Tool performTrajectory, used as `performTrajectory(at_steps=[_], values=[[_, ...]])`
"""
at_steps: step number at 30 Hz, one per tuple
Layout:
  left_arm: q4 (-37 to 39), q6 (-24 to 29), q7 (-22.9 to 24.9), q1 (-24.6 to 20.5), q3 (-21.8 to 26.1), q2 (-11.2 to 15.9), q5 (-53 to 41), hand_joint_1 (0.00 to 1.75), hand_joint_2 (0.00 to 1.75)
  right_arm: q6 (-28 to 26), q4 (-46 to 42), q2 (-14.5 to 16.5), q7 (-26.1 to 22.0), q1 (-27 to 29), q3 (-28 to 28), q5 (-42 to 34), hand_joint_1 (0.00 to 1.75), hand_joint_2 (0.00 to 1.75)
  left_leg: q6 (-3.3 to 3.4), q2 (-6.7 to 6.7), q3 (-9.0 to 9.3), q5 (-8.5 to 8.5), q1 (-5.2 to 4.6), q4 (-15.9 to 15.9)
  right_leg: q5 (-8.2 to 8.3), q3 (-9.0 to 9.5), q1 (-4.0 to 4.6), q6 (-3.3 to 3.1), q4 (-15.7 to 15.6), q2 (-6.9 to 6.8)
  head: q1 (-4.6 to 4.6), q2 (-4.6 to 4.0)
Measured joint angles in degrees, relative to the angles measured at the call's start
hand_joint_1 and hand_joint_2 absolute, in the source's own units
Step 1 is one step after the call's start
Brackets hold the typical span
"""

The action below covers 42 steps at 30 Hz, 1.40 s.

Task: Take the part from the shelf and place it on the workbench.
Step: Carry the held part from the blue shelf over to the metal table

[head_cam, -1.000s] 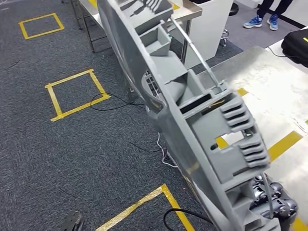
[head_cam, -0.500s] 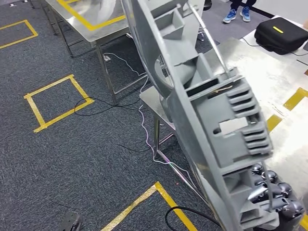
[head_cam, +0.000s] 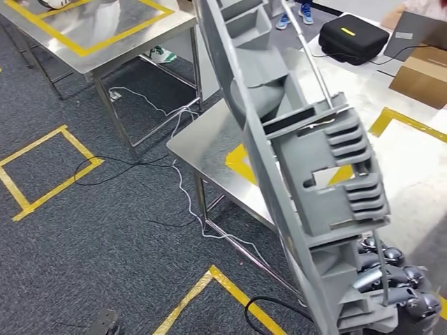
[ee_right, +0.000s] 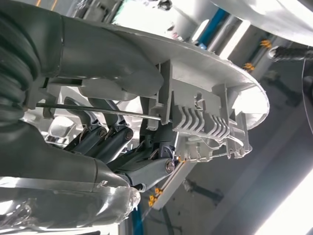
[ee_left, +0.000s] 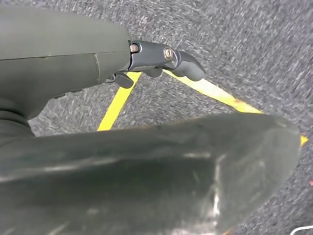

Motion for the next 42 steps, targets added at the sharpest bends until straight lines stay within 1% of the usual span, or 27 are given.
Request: performTrajectory(at_steps=[2, 4, 6, 8, 9, 10, 11, 13, 15, 17, 19, 21, 23, 24, 25, 26, 27, 29, 31, 33, 35, 37, 38, 39, 40, 41, 42], values=[[0.0, 0.0, 0.0, -0.1, 0.0, -0.1, 0.0, 0.00, 0.00, -0.2, 0.0, 0.0, 0.0, 0.3, 0.0, 0.2, 1.75, 1.75, 0.95, 0.53, 0.11, -0.05, -0.17, -0.3, 0.27, -0.33, -0.16, 0.73, -0.3, 0.77, 0.04, 0.00], [0.0, 0.0, -0.1, -0.2, 0.0, -0.1, 0.1, 0.00, 0.00, -0.4, 0.0, 0.0, 0.0, 0.5, 0.0, 0.5, 1.75, 1.75, 1.88, 1.46, 0.16, 0.09, -0.21, -0.5, -0.64, -1.03, -0.12, 1.22, 0.9, -0.96, 0.29, 0.00], [0.0, 0.0, -0.2, -0.1, 0.0, -0.1, 0.1, 0.00, 0.00, -0.9, 0.0, 0.0, 0.0, 0.6, 0.0, 1.4, 1.75, 1.75, 2.52, 2.45, 0.18, 0.08, -0.40, -0.5, -4.07, -3.69, 0.07, 1.42, 6.8, -4.04, 0.58, 0.00], [0.0, 0.0, -0.3, 0.1, 0.0, -0.2, 0.2, 0.00, 0.00, -1.9, 0.1, 0.0, 0.0, 0.7, 0.0, 3.1, 1.75, 1.75, 2.76, 3.61, 0.19, -0.01, -0.70, -0.5, -7.57, -7.29, 0.10, 1.48, 14.6, -5.22, 0.65, 0.00], [0.0, -0.1, -0.3, 0.1, 0.0, -0.2, 0.2, 0.00, 0.00, -2.5, 0.1, 0.0, 0.0, 0.9, 0.0, 4.2, 1.75, 1.75, 2.80, 4.19, 0.23, -0.06, -0.81, -0.5, -7.99, -8.13, 0.12, 1.44, 16.5, -5.33, 0.65, 0.00], [0.0, -0.1, -0.4, 0.1, 0.0, -0.3, 0.2, 0.00, 0.00, -3.3, 0.2, 0.0, 0.0, 1.0, 0.0, 5.5, 1.75, 1.75, 2.82, 4.72, 0.32, -0.12, -0.87, -0.5, -7.26, -7.82, 0.16, 1.34, 16.2, -5.41, 0.65, 0.00], [0.0, -0.1, -0.4, 0.1, 0.0, -0.3, 0.3, 0.00, 0.00, -4.1, 0.3, 0.0, 0.0, 1.2, 0.0, 6.9, 1.75, 1.75, 2.79, 5.21, 0.46, -0.20, -0.90, -0.5, -5.60, -6.28, 0.21, 1.19, 13.4, -5.63, 0.65, 0.00], [0.0, -0.1, -0.4, 0.1, 0.0, -0.3, 0.3, 0.00, 0.00, -6.1, 0.4, 0.0, 0.1, 1.6, 0.0, 9.9, 1.75, 1.75, 2.49, 6.04, 0.83, -0.47, -1.07, -0.5, -2.19, -1.73, 0.52, 0.76, 5.1, -7.57, 0.65, 0.00], [0.0, -0.1, -0.4, 0.1, 0.0, -0.3, 0.3, 0.00, 0.00, -8.2, 0.6, -0.1, 0.2, 1.8, 0.0, 12.4, 1.75, 1.75, 1.98, 6.71, 1.05, -0.63, -1.29, -0.4, -0.89, 0.70, 0.86, 0.32, 0.5, -8.86, 0.59, 0.00], [0.0, -0.1, -0.4, 0.1, 0.0, -0.3, 0.3, 0.00, 0.00, -10.0, 0.7, -0.3, 0.7, 1.9, 0.0, 14.1, 1.75, 1.75, 1.38, 7.51, 1.12, -0.60, -1.31, -0.6, -0.76, 0.54, 1.03, -0.19, 0.1, -7.94, 0.56, 0.00], [0.0, -0.1, -0.5, 0.0, 0.0, -0.3, 0.3, 0.00, 0.00, -11.6, 0.9, -0.5, 1.5, 2.0, -0.2, 15.5, 1.75, 1.75, 0.70, 6.92, 0.85, -1.28, -1.14, 0.0, -0.39, 0.42, 0.83, -0.79, -0.2, -6.88, 0.51, 0.00], [0.1, -0.2, -0.7, 0.0, 0.0, -0.4, 0.4, 0.00, 0.00, -13.1, 1.1, -0.8, 2.3, 2.1, -0.5, 16.7, 1.75, 1.75, 0.17, 4.92, -1.34, -4.14, -0.99, 4.7, -0.07, 0.45, 0.49, -1.23, -0.5, -5.88, 0.36, 0.00], [0.1, -0.2, -0.7, 0.3, 0.0, -0.4, 0.4, 0.00, 0.00, -14.7, 1.5, -1.1, 3.4, 2.1, -0.8, 18.1, 1.75, 1.75, -0.07, 3.89, -5.11, -7.46, -0.95, 12.2, -0.01, 0.37, 0.40, -1.40, -0.5, -4.80, 0.29, 0.00], [0.1, -0.3, -0.7, 0.4, 0.0, -0.5, 0.4, 0.00, 0.00, -15.3, 1.8, -1.3, 3.9, 2.1, -1.0, 18.9, 1.75, 1.75, -0.13, 3.79, -6.46, -7.98, -0.93, 14.7, 0.01, 0.35, 0.37, -1.42, -0.5, -4.16, 0.28, 0.00], [0.1, -0.3, -0.7, 0.4, 0.0, -0.4, 0.5, 0.00, 0.00, -15.9, 2.0, -1.5, 4.5, 2.2, -1.2, 19.6, 1.75, 1.75, -0.15, 3.74, -6.86, -7.33, -0.90, 15.1, 0.03, 0.36, 0.33, -1.40, -0.5, -3.53, 0.27, 0.00], [0.1, -0.3, -0.8, 0.4, 0.0, -0.4, 0.5, 0.00, 0.00, -16.4, 2.3, -1.7, 4.9, 2.3, -1.4, 20.4, 1.75, 1.75, -0.15, 3.61, -6.16, -5.64, -0.85, 13.3, 0.06, 0.38, 0.25, -1.32, -0.5, -2.85, 0.28, 0.00], [0.1, -0.3, -0.8, 0.4, 0.0, -0.4, 0.5, 0.00, 0.00, -16.8, 2.5, -1.8, 5.3, 2.5, -1.5, 21.1, 1.75, 1.75, -0.18, 3.12, -4.58, -3.44, -0.71, 9.9, 0.10, 0.40, 0.15, -1.18, -0.5, -2.18, 0.27, 0.00], [0.1, -0.2, -0.9, 0.4, 0.0, -0.4, 0.5, 0.00, 0.00, -17.7, 2.8, -2.0, 5.9, 2.7, -1.6, 22.4, 1.75, 1.75, -0.09, 1.14, -1.21, -0.48, -0.32, 2.7, 0.14, 0.15, 0.16, -0.61, -0.2, -0.91, 0.24, 0.00], [0.1, -0.2, -0.9, 0.4, 0.0, -0.5, 0.5, 0.00, 0.00, -18.7, 2.9, -2.2, 6.5, 2.8, -1.6, 23.6, 1.75, 1.75, 0.42, 0.03, 0.03, -0.12, -0.23, -0.2, 0.30, -0.28, 0.16, 0.10, -0.1, 0.00, 0.21, 0.00], [0.1, -0.2, -1.0, 0.3, 0.0, -0.5, 0.6, 0.00, 0.00, -19.5, 3.0, -2.6, 7.1, 2.9, -1.7, 24.6, 1.75, 1.75, 1.30, 0.78, 0.06, -0.04, -0.34, -0.4, 0.50, -0.65, -0.10, 0.76, -0.4, 0.60, 0.21, 0.00], [0.1, -0.2, -1.1, 0.1, -0.1, -0.5, 0.7, 0.00, 0.00, -20.1, 3.0, -2.9, 7.9, 2.9, -1.7, 25.4, 1.75, 1.75, 2.12, 1.64, 0.09, 0.10, -0.31, -0.5, -0.75, -1.64, -0.03, 1.28, 1.5, -1.17, 0.41, 0.00], [0.1, -0.2, -1.2, 0.1, -0.2, -0.4, 0.8, 0.00, 0.00, -20.6, 3.1, -3.3, 8.9, 3.0, -1.7, 26.0, 1.75, 1.75, 2.62, 2.61, 0.11, 0.07, -0.45, -0.6, -4.17, -4.55, 0.15, 1.54, 7.9, -4.08, 0.68, 0.00], [0.1, -0.1, -1.2, 0.2, -0.2, -0.3, 0.8, 0.00, 0.00, -20.9, 3.2, -3.5, 9.4, 3.0, -1.7, 26.3, 1.75, 1.75, 2.76, 3.18, 0.11, 0.02, -0.57, -0.6, -5.92, -6.46, 0.14, 1.61, 11.9, -4.81, 0.73, 0.00], [0.1, -0.2, -1.3, 0.3, -0.2, -0.3, 0.9, 0.00, 0.00, -21.1, 3.3, -3.7, 9.9, 3.0, -1.8, 26.7, 1.75, 1.75, 2.81, 3.76, 0.13, -0.02, -0.65, -0.6, -6.88, -7.87, 0.14, 1.63, 14.9, -5.13, 0.72, 0.00], [0.1, -0.2, -1.3, 0.3, -0.2, -0.3, 0.9, 0.00, 0.00, -21.3, 3.5, -3.8, 10.5, 3.1, -1.8, 27.2, 1.75, 1.75, 2.82, 4.33, 0.18, -0.08, -0.70, -0.6, -6.82, -8.37, 0.14, 1.62, 16.0, -5.30, 0.71, 0.00], [0.1, -0.2, -1.4, 0.4, -0.2, -0.3, 1.0, 0.00, 0.00, -21.3, 3.7, -3.9, 11.3, 3.3, -2.0, 27.7, 1.75, 1.75, 2.78, 4.86, 0.29, -0.17, -0.71, -0.5, -5.71, -7.67, 0.14, 1.58, 14.7, -5.48, 0.72, 0.00], [0.1, -0.2, -1.5, 0.3, -0.2, -0.3, 1.0, 0.00, 0.00, -21.3, 3.9, -4.0, 11.9, 3.5, -2.2, 28.0, 1.75, 1.75, 2.66, 5.33, 0.47, -0.29, -0.71, -0.5, -3.86, -5.84, 0.14, 1.52, 11.5, -5.92, 0.71, 0.00]])
